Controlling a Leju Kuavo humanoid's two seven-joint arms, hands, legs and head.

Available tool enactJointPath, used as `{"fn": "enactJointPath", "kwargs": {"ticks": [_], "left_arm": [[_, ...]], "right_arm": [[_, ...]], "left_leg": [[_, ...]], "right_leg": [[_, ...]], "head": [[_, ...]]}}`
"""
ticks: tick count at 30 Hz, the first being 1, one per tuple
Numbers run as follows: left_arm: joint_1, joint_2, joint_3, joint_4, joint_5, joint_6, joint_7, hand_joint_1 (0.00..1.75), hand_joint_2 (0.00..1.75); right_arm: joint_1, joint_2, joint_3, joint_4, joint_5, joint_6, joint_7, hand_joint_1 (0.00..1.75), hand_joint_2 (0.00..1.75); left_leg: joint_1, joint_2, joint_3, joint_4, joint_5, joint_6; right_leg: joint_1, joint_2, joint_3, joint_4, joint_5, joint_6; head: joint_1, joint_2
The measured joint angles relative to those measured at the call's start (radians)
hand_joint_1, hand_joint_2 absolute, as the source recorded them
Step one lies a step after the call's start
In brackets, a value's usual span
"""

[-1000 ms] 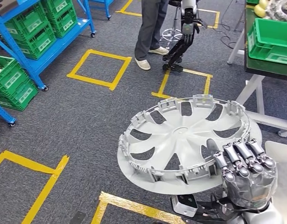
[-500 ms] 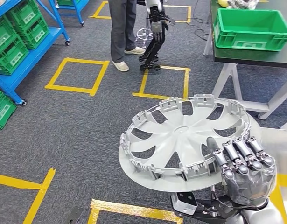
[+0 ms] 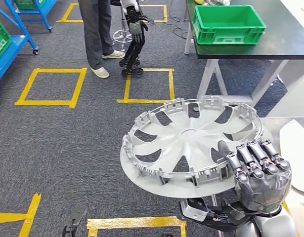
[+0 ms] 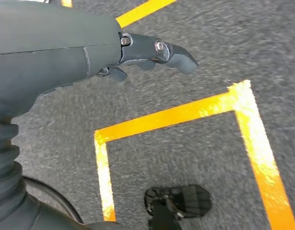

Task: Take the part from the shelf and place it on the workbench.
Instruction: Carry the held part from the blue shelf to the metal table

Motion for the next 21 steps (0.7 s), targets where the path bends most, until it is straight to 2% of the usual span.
{"fn": "enactJointPath", "kwargs": {"ticks": [2,4,5,7,9,10,12,13,14,15,16,18,19,20,21], "left_arm": [[-0.006,-0.001,0.005,-0.002,0.002,-0.004,-0.006,0.00,1.75],[-0.009,-0.001,0.012,-0.003,0.006,-0.007,-0.010,0.00,1.75],[-0.009,-0.001,0.017,-0.003,0.008,-0.008,-0.011,0.00,1.75],[-0.008,-0.002,0.023,-0.003,0.012,-0.012,-0.012,0.00,1.75],[-0.007,-0.004,0.029,-0.003,0.017,-0.013,-0.014,0.00,1.75],[-0.006,-0.005,0.033,-0.003,0.019,-0.014,-0.015,0.00,1.75],[0.001,-0.006,0.041,-0.003,0.024,-0.014,-0.017,0.00,1.75],[0.006,-0.006,0.045,-0.003,0.027,-0.014,-0.018,0.00,1.75],[0.011,-0.006,0.048,-0.003,0.030,-0.014,-0.020,0.00,1.75],[0.015,-0.005,0.052,-0.003,0.033,-0.014,-0.021,0.00,1.75],[0.017,-0.005,0.056,-0.003,0.036,-0.015,-0.023,0.00,1.75],[0.018,-0.004,0.067,-0.002,0.042,-0.015,-0.026,0.00,1.75],[0.018,-0.003,0.073,-0.002,0.045,-0.015,-0.027,0.00,1.75],[0.018,-0.002,0.080,-0.002,0.049,-0.015,-0.028,0.00,1.75],[0.019,-0.001,0.086,-0.002,0.054,-0.015,-0.029,0.00,1.75]], "right_arm": [[-0.001,-0.002,0.005,0.005,0.000,0.000,0.001,1.75,1.75],[-0.005,-0.004,0.010,0.008,0.000,0.000,0.001,1.75,1.75],[-0.007,-0.004,0.012,0.009,0.000,0.000,0.000,1.75,1.75],[-0.008,-0.005,0.013,0.010,0.000,0.000,-0.002,1.75,1.75],[-0.009,-0.005,0.014,0.010,0.000,0.000,-0.004,1.75,1.75],[-0.010,-0.005,0.016,0.010,0.000,0.000,-0.005,1.75,1.75],[-0.011,-0.005,0.018,0.012,0.000,0.000,-0.006,1.75,1.75],[-0.011,-0.006,0.019,0.013,0.000,0.000,-0.006,1.75,1.75],[-0.010,-0.006,0.019,0.014,0.000,0.000,-0.007,1.75,1.75],[-0.010,-0.006,0.019,0.015,0.000,0.000,-0.007,1.75,1.75],[-0.010,-0.006,0.019,0.016,0.000,0.000,-0.009,1.75,1.75],[-0.010,-0.006,0.019,0.017,0.000,0.000,-0.012,1.75,1.75],[-0.011,-0.006,0.020,0.017,0.000,0.000,-0.014,1.75,1.75],[-0.012,-0.006,0.020,0.018,0.000,0.000,-0.018,1.75,1.75],[-0.012,-0.006,0.021,0.019,0.000,0.000,-0.022,1.75,1.75]], "left_leg": [[0.000,0.019,0.003,0.002,-0.005,-0.008],[-0.005,0.034,0.005,0.008,-0.013,-0.019],[-0.008,0.041,0.005,0.010,-0.015,-0.023],[-0.007,0.053,0.008,0.010,-0.018,-0.030],[-0.002,0.034,0.000,0.037,-0.042,-0.040],[0.000,0.016,-0.017,0.080,-0.070,-0.043],[0.001,-0.013,-0.079,0.218,-0.136,-0.043],[0.001,-0.016,-0.110,0.281,-0.157,-0.042],[0.001,-0.018,-0.129,0.314,-0.158,-0.039],[0.000,-0.020,-0.130,0.306,-0.138,-0.035],[-0.001,-0.024,-0.112,0.258,-0.101,-0.030],[-0.001,-0.060,-0.055,0.118,-0.027,-0.019],[-0.001,-0.079,-0.033,0.066,-0.009,-0.016],[-0.002,-0.095,-0.022,0.038,-0.005,-0.014],[-0.004,-0.099,-0.020,0.031,-0.008,-0.013]], "right_leg": [[-0.003,-0.028,0.072,-0.134,0.059,0.003],[0.000,-0.053,0.134,-0.242,0.088,-0.006],[0.003,-0.056,0.144,-0.259,0.086,-0.013],[0.006,-0.038,0.144,-0.259,0.087,-0.030],[0.005,-0.023,0.145,-0.261,0.089,-0.043],[0.004,-0.015,0.146,-0.262,0.090,-0.048],[0.006,0.003,0.147,-0.262,0.089,-0.055],[0.008,0.015,0.147,-0.262,0.089,-0.056],[0.010,0.027,0.147,-0.262,0.089,-0.057],[0.012,0.040,0.148,-0.262,0.090,-0.058],[0.013,0.053,0.150,-0.262,0.090,-0.058],[0.014,0.073,0.151,-0.261,0.090,-0.056],[0.013,0.082,0.149,-0.260,0.091,-0.053],[0.011,0.091,0.145,-0.259,0.093,-0.048],[0.008,0.100,0.140,-0.259,0.096,-0.042]], "head": [[0.000,0.000],[-0.001,0.000],[-0.002,0.000],[-0.005,0.000],[-0.006,0.000],[-0.008,0.000],[-0.010,0.000],[-0.011,0.000],[-0.011,0.000],[-0.011,0.000],[-0.011,0.000],[-0.010,0.000],[-0.010,0.000],[-0.011,0.000],[-0.012,0.000]]}}
